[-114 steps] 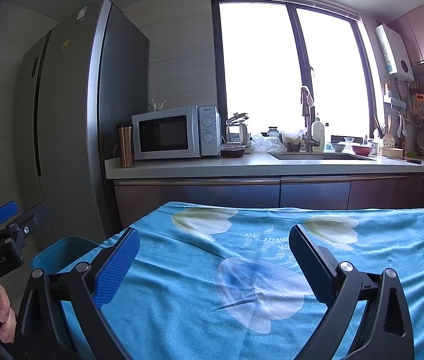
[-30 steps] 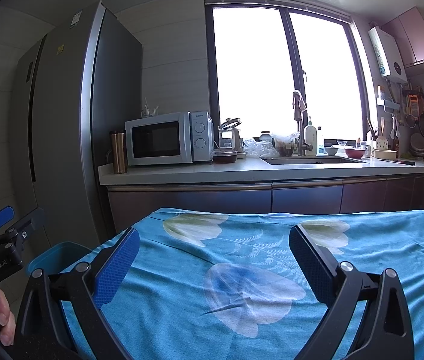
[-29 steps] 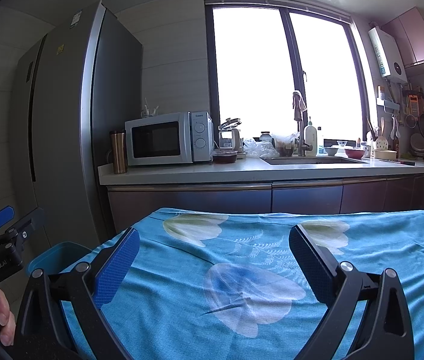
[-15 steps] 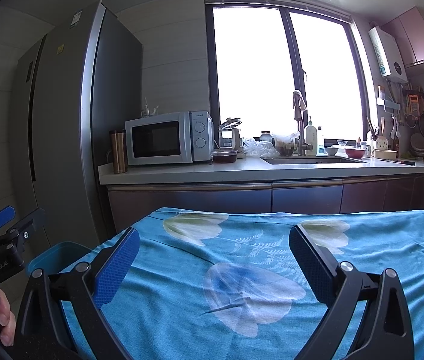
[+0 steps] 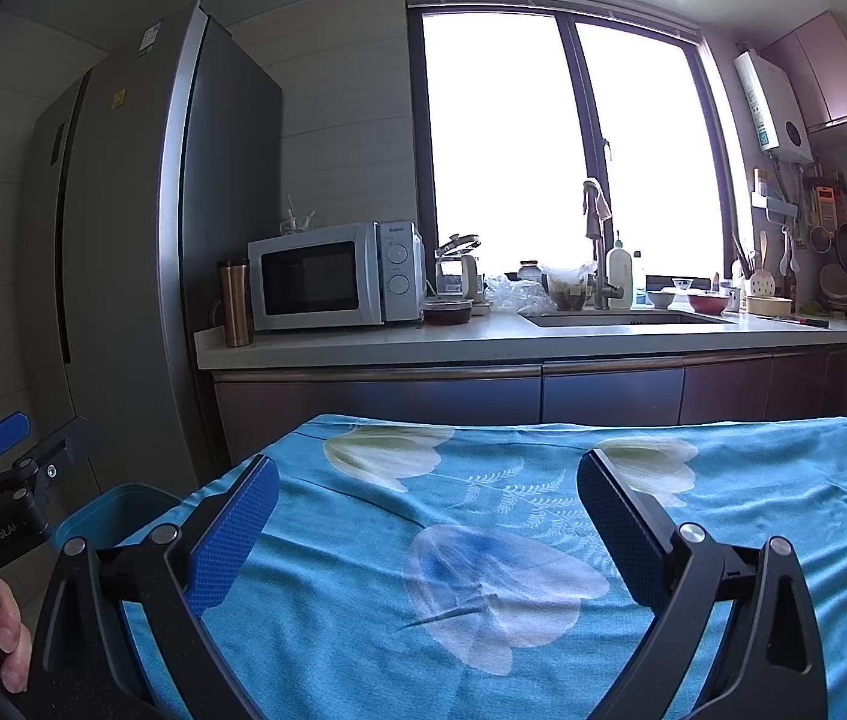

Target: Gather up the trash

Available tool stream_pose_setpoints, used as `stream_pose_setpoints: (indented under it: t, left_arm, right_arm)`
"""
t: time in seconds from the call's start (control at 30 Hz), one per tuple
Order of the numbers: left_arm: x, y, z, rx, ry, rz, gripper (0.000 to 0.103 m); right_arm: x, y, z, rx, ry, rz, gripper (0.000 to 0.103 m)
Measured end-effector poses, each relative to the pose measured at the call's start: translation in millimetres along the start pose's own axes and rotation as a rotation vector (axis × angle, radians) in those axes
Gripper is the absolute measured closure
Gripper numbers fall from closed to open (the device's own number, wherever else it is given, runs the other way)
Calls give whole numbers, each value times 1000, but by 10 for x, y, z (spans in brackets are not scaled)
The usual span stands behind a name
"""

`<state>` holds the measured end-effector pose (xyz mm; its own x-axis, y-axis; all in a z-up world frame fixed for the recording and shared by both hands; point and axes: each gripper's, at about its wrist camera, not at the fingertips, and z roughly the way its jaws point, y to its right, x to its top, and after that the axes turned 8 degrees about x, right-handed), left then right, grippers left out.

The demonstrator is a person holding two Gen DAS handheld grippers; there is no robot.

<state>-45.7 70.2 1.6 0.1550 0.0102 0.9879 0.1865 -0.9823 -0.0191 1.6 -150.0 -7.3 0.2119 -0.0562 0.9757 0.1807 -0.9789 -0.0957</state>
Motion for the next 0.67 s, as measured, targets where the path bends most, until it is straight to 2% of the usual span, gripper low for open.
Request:
stream_pose_setpoints:
  t: [0.3,0.4,0.53,0.67]
  left_arm:
    - [-12,85,-7,-5,20,35,6]
    - [-14,140,20,-30,4,51,6]
    - [-33,227,272,-105,-117,51,6]
    - [-101,389,720,-136,-270,77,6]
  right_arm:
    - [4,54,18,-2,0,6,7]
    - [-2,78,35,-5,-4,5,7]
    - [-15,192,59,-20,-26,17,7]
    - [-71,414,114,-55,-89,33,7]
